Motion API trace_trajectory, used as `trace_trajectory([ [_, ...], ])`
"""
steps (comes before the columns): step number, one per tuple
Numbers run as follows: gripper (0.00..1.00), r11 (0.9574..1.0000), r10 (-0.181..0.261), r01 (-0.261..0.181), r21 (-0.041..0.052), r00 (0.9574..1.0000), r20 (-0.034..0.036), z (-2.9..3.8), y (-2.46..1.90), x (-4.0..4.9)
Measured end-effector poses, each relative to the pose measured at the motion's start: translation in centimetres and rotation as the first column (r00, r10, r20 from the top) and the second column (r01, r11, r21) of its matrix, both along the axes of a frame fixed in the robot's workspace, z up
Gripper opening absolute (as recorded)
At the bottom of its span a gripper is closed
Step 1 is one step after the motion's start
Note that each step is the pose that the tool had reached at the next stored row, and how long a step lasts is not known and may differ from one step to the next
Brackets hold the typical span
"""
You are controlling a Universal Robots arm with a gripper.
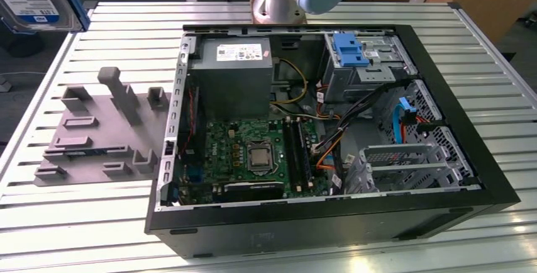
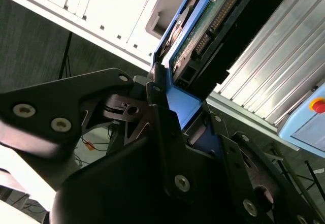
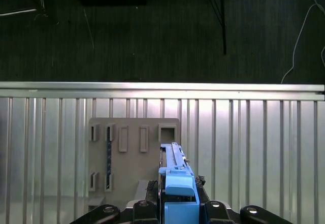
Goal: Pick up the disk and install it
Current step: 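Pick up the disk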
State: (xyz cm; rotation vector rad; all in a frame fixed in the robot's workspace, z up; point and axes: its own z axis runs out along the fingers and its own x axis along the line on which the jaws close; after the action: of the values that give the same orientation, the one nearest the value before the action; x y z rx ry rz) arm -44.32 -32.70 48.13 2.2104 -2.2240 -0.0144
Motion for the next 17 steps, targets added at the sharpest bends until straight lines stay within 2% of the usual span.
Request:
trace_trajectory([
  [17, 0.36, 1.0, 0.0, 0.0, 0.0, 1.0, 0.0, 0.0, 0.0, 0.72],
])
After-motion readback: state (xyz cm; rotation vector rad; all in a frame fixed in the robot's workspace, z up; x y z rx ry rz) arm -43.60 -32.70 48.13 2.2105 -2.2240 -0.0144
